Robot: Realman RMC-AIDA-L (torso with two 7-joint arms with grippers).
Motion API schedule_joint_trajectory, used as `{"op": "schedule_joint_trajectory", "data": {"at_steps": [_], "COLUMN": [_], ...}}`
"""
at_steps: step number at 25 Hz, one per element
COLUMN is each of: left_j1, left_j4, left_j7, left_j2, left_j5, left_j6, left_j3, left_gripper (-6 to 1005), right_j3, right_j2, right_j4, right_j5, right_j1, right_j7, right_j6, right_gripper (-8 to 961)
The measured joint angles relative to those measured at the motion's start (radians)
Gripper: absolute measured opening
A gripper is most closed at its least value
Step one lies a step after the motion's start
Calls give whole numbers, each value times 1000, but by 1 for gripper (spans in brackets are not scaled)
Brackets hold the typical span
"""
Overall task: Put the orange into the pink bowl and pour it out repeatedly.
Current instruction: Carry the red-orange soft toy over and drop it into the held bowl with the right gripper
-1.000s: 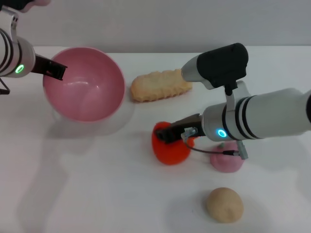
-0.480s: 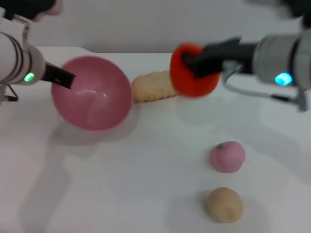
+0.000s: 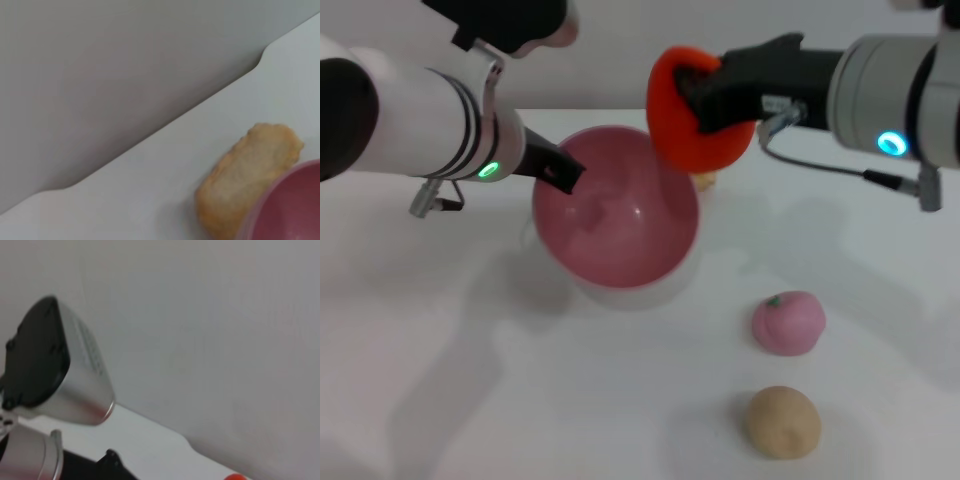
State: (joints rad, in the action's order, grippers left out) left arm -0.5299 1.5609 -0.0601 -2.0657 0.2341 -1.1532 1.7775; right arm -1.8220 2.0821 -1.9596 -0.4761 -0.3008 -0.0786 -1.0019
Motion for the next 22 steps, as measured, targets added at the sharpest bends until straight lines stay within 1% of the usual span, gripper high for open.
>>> {"op": "schedule_joint_trajectory", "data": {"at_steps": [4,6,7,11,16,20,22], "left_j1": [-16,-20,-24,-30,-30,-23,-18], "left_j4": [3,5,5,2,1,1,3], "left_j7": [1,-4,-7,-7,-9,-12,-29], "left_j2": [1,1,1,2,4,4,5], "left_j5": [22,29,35,38,37,35,26], "left_j6": [9,14,15,16,16,23,38], "left_j3": [5,4,4,5,4,7,18], "left_gripper": [48,48,48,48,48,48,47], "right_j3": [-16,-16,-13,-17,-19,-12,11], "right_j2": [-2,-6,-8,-8,-8,-8,-8], "right_j4": [76,121,163,193,179,162,146], "right_j5": [-17,-57,-94,-101,-102,-101,-77], "right_j1": [-13,-30,-51,-66,-67,-61,-47], "right_j7": [11,10,7,3,1,1,11], "right_j6": [48,62,66,68,70,70,65], "right_gripper": [69,77,82,99,120,267,341]}}
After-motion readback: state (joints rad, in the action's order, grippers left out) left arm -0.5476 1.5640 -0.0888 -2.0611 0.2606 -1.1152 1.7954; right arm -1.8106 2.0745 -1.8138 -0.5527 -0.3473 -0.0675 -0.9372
